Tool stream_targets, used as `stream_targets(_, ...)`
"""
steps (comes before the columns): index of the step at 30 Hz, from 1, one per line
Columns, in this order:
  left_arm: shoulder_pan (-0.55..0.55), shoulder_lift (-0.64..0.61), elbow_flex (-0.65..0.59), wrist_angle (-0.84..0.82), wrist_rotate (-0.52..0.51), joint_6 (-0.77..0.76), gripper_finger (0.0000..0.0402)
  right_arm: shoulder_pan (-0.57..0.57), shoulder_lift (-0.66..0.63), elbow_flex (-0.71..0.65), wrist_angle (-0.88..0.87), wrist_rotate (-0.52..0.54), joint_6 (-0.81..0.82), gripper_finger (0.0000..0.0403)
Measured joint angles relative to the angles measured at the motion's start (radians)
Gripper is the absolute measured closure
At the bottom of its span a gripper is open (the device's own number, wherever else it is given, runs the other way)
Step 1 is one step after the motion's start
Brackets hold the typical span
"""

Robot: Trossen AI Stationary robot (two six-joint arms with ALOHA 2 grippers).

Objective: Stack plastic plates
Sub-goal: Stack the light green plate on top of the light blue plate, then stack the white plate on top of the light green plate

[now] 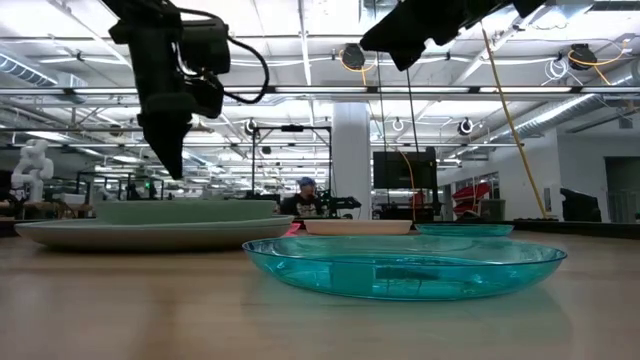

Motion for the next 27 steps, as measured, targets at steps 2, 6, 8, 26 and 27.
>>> stream_targets(2,0.000,0.000,0.001,0.008,-0.003,0.001,0.0353,0.000,0.000,0.000,0.000,0.000,0.000,0.0360)
stream_targets(6,0.000,0.000,0.001,-0.001,-0.005,0.015,0.0352,0.000,0.000,0.000,0.000,-0.001,0.000,0.0360)
stream_targets(8,0.000,0.001,0.001,0.001,-0.012,0.018,0.0351,0.000,0.000,0.000,0.000,-0.001,0.000,0.0360)
stream_targets(26,-0.369,-0.269,0.001,0.453,-0.285,0.222,0.0350,-0.006,-0.001,0.000,0.081,0.088,-0.082,0.0360)
stream_targets(27,-0.381,-0.276,0.001,0.480,-0.285,0.250,0.0350,-0.007,-0.001,0.000,0.098,0.141,-0.078,0.0360)
